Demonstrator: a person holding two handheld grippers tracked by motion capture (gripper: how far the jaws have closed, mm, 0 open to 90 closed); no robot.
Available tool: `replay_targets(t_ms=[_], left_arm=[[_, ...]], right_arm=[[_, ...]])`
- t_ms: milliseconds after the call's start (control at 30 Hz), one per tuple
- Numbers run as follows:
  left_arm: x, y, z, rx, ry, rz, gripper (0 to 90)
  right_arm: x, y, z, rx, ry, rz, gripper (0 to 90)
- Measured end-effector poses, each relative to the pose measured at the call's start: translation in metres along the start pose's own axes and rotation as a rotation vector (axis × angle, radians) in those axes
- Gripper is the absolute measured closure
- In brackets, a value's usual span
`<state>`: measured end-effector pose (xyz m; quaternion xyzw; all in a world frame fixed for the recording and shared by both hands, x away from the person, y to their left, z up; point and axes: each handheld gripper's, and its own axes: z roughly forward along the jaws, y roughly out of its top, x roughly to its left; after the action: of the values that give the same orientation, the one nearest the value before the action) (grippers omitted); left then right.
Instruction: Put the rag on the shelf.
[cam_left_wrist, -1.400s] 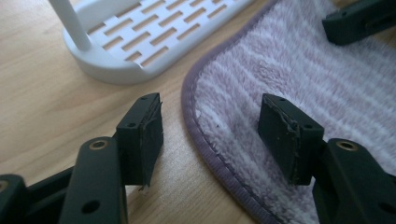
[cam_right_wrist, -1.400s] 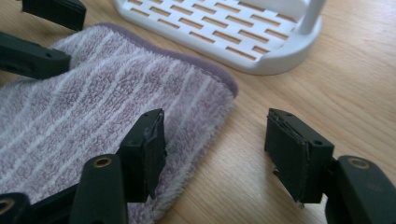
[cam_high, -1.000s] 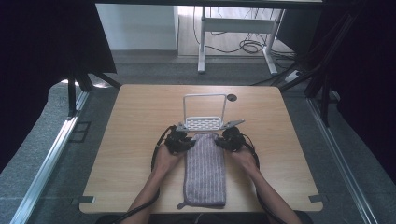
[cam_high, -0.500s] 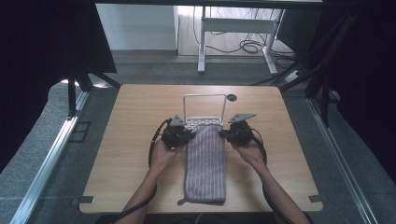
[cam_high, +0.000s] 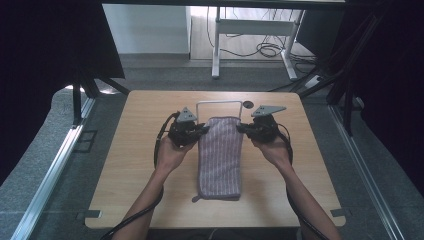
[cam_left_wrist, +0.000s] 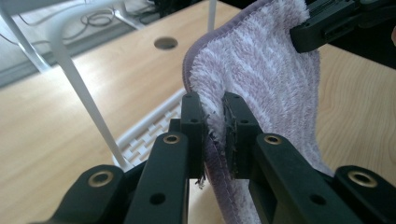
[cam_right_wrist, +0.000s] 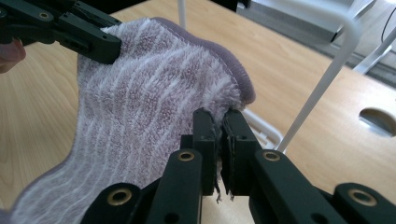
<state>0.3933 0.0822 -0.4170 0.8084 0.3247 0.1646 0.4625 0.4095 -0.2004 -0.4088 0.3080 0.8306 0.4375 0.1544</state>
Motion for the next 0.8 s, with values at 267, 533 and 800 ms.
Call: replay_targets(t_ms=[267,533,800], left_arm=[[0.005,0.03,-0.015,-0.031,0.013,0.037,79.7],[0.011,0.059,-0.027,-0.064,0.039,0.059,79.5],[0.019,0.08,-0.027,-0.074,0.067,0.072,79.3]], right_arm=[[-0.002,0.03,-0.018,-0.041,-0.016,-0.028,85.1],[-0.007,0.06,-0.029,-0.077,-0.047,-0.054,85.1],[-0.015,0.083,-0.034,-0.104,-0.079,-0.07,85.0]])
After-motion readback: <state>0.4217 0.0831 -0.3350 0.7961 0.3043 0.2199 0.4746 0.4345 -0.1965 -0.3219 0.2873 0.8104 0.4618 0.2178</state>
